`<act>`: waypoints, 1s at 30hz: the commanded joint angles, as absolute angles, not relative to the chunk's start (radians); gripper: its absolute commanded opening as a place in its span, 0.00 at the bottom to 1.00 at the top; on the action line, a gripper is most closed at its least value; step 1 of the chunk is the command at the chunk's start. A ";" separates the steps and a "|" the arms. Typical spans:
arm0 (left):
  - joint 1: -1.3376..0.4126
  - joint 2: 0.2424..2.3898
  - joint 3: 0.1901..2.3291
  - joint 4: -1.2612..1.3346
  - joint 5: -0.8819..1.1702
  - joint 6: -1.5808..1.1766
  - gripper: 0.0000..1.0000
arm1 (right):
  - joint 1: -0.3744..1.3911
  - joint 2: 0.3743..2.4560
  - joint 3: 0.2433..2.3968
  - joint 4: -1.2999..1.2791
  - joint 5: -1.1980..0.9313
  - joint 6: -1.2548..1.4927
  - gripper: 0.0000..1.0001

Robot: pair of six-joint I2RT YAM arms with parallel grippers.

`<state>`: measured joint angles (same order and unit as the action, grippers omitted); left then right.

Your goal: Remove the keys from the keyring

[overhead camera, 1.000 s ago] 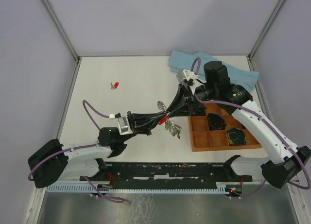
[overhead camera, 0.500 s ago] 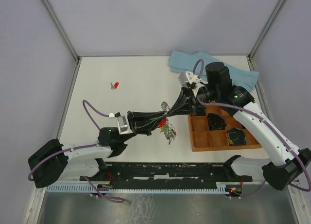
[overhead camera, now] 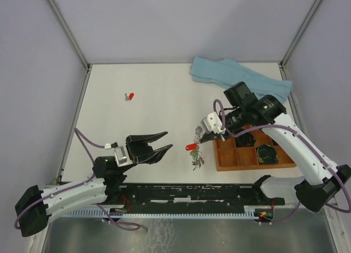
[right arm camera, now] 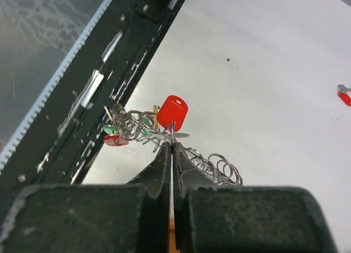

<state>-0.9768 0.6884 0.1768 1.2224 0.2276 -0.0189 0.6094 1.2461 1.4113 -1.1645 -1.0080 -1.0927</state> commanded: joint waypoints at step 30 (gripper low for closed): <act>-0.977 0.838 0.144 1.081 0.275 -0.335 0.45 | 0.757 1.372 1.459 -1.296 -0.767 -1.284 0.01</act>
<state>-0.9768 0.8352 0.0879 1.0412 0.3130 -0.1883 0.7441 1.3960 1.4639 -1.3705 -0.7712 -1.4124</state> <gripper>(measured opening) 0.457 0.012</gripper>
